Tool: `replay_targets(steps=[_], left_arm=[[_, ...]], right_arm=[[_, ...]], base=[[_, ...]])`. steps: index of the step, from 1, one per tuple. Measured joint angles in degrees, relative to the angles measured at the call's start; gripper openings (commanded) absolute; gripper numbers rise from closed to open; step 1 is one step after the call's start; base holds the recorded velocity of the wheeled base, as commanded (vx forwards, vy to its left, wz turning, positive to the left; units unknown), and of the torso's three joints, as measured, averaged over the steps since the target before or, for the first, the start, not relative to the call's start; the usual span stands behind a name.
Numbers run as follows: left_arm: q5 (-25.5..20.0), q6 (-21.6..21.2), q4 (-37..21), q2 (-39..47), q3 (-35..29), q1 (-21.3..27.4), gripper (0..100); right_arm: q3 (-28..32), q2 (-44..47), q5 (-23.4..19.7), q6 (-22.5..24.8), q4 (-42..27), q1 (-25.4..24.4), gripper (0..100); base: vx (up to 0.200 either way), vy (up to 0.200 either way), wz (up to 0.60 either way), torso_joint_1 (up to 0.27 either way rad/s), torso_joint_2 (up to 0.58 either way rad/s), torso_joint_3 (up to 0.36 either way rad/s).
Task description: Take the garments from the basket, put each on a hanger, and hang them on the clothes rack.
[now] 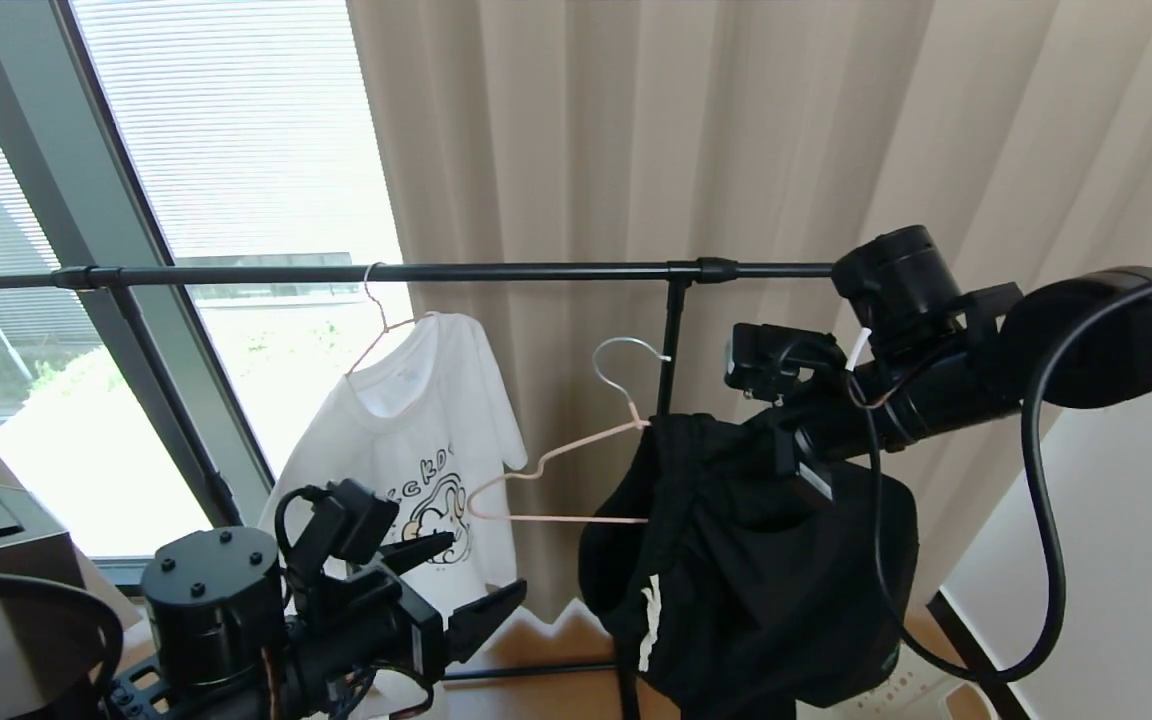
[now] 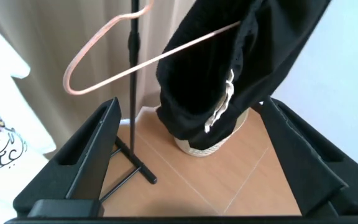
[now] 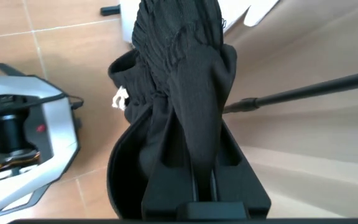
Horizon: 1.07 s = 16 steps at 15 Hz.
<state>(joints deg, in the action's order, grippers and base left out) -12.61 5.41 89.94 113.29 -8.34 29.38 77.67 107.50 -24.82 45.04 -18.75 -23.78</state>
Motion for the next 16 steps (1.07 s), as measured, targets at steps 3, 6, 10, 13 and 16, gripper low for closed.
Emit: replay_targets(steps=[3,6,10,13,16], left_arm=[[7.4,0.0,0.0,6.1,-3.4,3.4,100],[8.2,0.7,0.0,9.5,-4.9,4.8,100],[9.7,4.2,0.0,11.4,-6.7,5.0,100],[9.9,4.7,0.0,11.8,-7.2,5.1,100],[10.4,4.7,0.0,11.8,-7.6,5.1,100]], right_arm=[[-15.5,-3.8,0.6,-0.4,20.0,0.3,0],[-25.1,-7.7,3.8,-0.7,34.1,0.1,0],[-26.8,-9.5,4.1,-6.0,35.2,-0.8,0],[-27.0,-10.0,5.8,-9.6,37.0,-3.2,0],[-27.4,-10.1,7.4,-14.4,39.2,-6.1,0]], base=[[0.0,0.0,0.0,0.0,0.0,0.0],[0.0,0.0,0.0,0.0,0.0,0.0],[0.0,0.0,0.0,0.0,0.0,0.0],[0.0,0.0,0.0,0.0,0.0,0.0],[0.0,0.0,0.0,0.0,0.0,0.0]])
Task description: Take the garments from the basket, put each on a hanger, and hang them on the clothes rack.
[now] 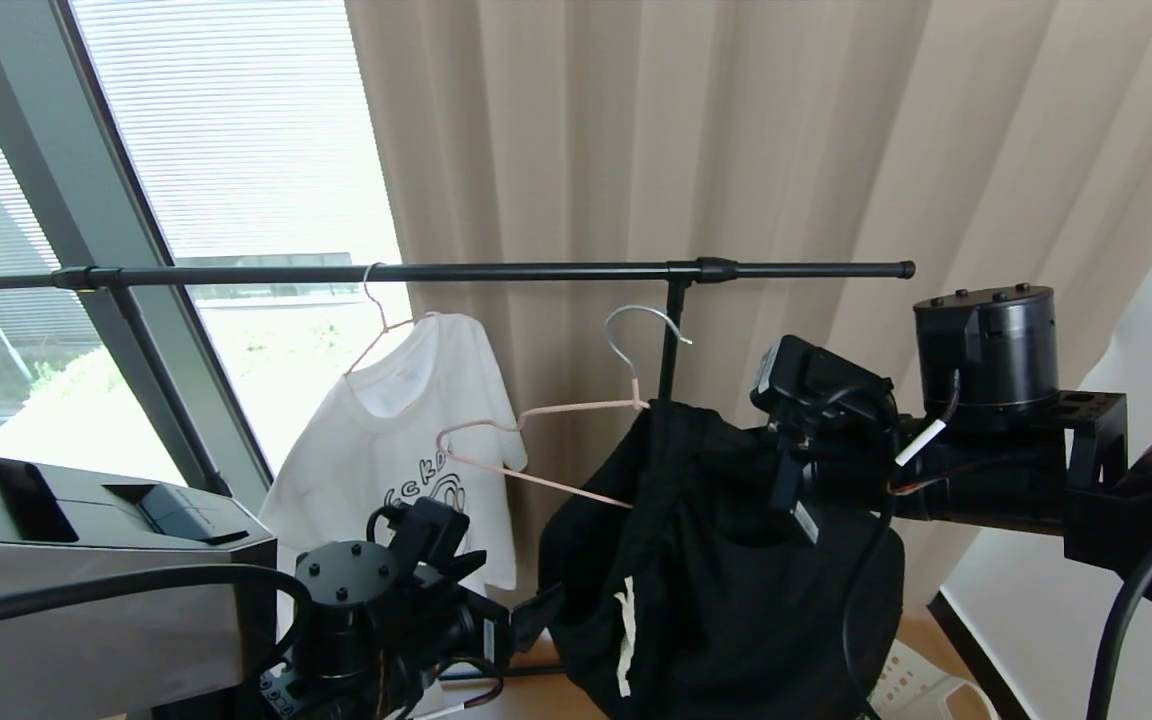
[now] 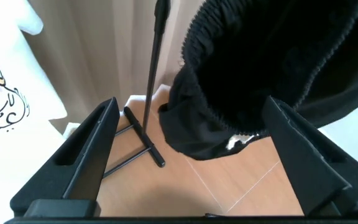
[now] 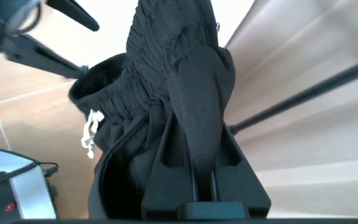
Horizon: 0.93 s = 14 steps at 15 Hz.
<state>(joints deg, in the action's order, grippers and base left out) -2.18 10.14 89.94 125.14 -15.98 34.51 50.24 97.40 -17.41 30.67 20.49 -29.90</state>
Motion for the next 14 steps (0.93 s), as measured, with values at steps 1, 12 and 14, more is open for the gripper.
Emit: replay_targets(steps=[1,12,14], left_arm=[[0.7,0.0,0.0,0.0,-0.3,0.0,100],[2.3,-0.3,0.0,2.3,-1.3,0.0,0],[2.3,-0.3,0.0,2.3,-1.3,0.0,0]], right_arm=[[-0.3,-0.2,0.0,-0.2,0.5,-0.5,0],[-2.2,-3.7,0.2,-3.4,3.3,-3.1,0],[-2.1,-3.6,0.5,-3.4,3.3,-2.8,0]], base=[[0.0,0.0,0.0,0.0,0.0,0.0],[0.0,0.0,0.0,0.0,0.0,0.0],[0.0,0.0,0.0,0.0,0.0,0.0]])
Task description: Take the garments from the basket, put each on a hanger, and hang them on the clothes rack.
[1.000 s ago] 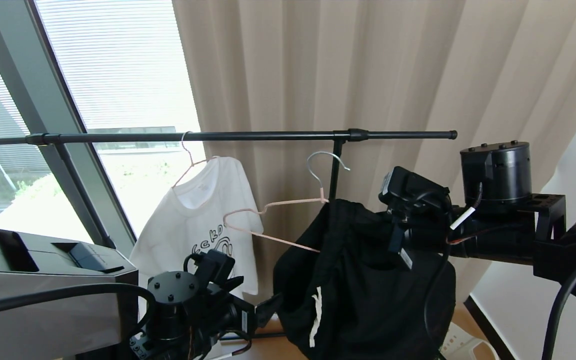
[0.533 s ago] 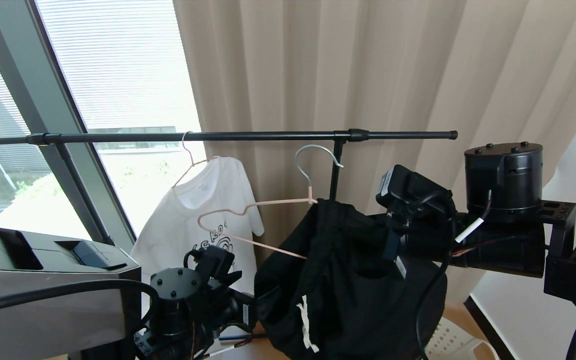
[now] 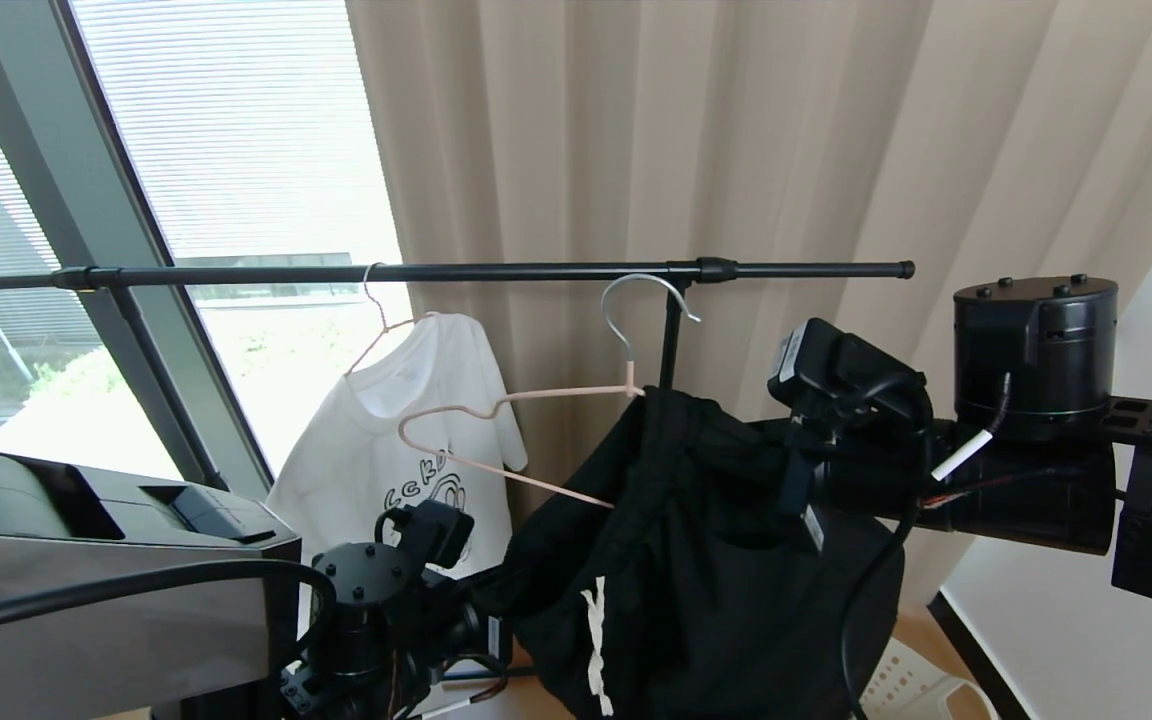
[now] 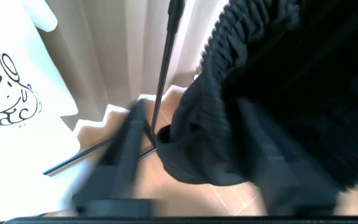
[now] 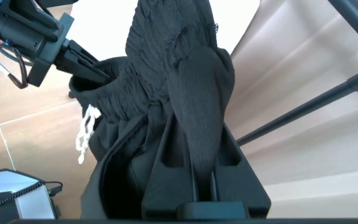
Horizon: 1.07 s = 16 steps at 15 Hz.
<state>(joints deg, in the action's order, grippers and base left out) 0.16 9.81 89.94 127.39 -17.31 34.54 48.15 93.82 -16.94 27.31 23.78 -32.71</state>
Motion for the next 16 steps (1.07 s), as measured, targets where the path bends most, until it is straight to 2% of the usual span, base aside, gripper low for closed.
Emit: replay_targets(steps=[9,16], left_arm=[[0.0,-1.8,0.0,-3.0,-1.4,-4.3,0],[0.0,-3.0,0.0,-3.4,-2.6,-7.6,0]], right_arm=[[-0.2,1.6,0.3,0.4,-0.1,1.5,0],[-2.9,1.8,0.2,9.7,-0.1,3.6,0]], base=[[0.0,0.0,0.0,0.0,0.0,0.0],[0.0,0.0,0.0,0.0,0.0,0.0]])
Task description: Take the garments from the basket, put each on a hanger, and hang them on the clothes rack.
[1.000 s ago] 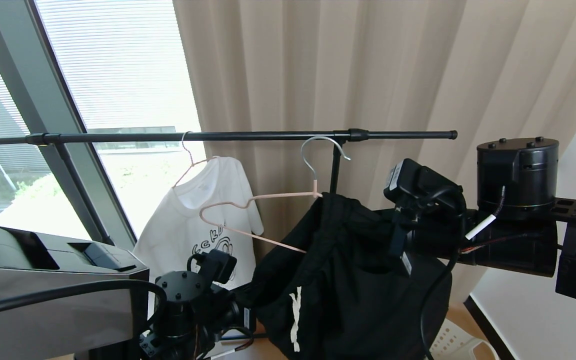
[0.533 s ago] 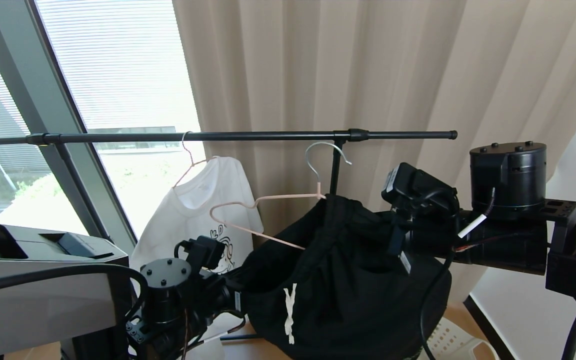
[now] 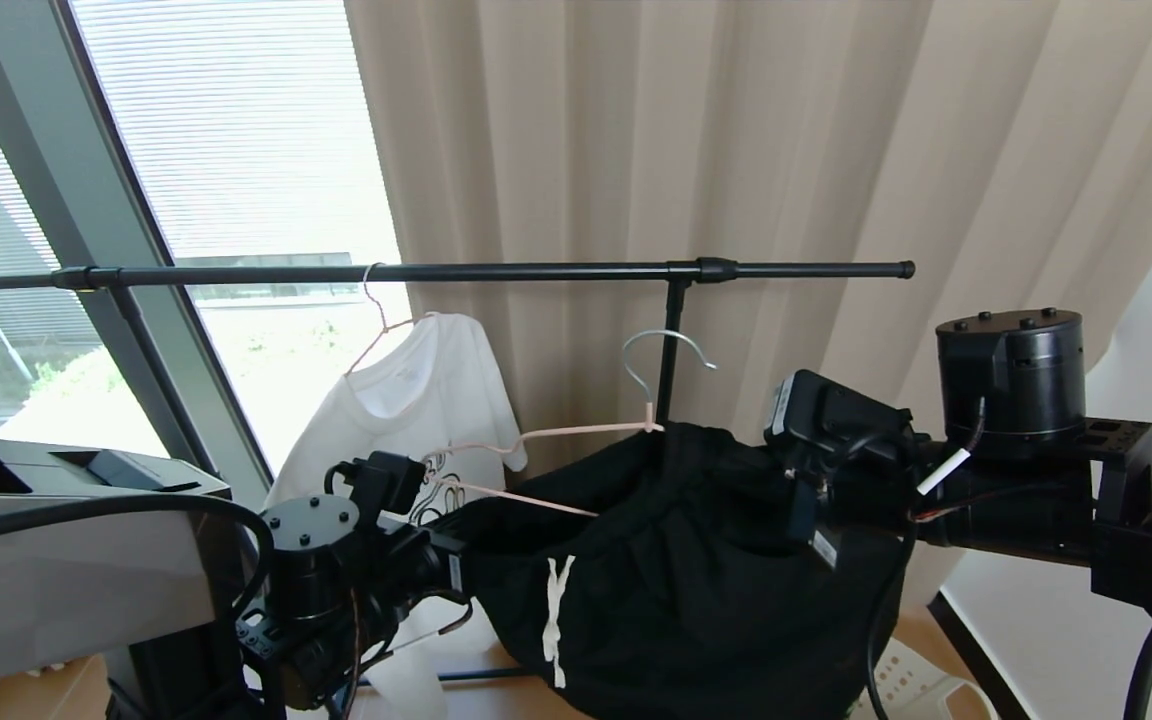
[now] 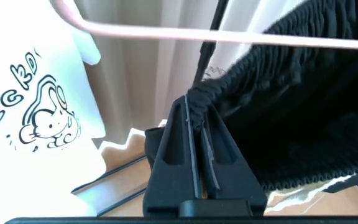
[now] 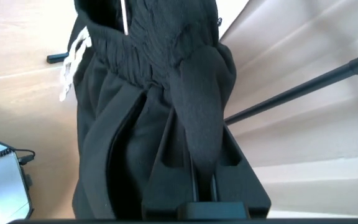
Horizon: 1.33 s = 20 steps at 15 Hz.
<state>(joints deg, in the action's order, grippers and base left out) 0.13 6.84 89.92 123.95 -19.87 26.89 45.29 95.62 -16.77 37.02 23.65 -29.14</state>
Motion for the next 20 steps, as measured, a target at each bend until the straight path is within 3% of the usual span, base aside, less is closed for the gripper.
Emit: replay_targets(steps=[13,20], left_arm=[[0.0,-0.9,0.0,-1.4,-2.8,-6.5,0],[-0.2,-0.9,0.0,-3.8,-2.7,-7.3,0]], right_arm=[[-1.2,0.0,0.1,3.4,-0.1,2.9,0],[-1.1,0.2,0.1,4.6,-0.1,4.6,0]], base=[[0.0,0.0,0.0,0.0,0.0,0.0],[0.0,0.0,0.0,0.0,0.0,0.0]])
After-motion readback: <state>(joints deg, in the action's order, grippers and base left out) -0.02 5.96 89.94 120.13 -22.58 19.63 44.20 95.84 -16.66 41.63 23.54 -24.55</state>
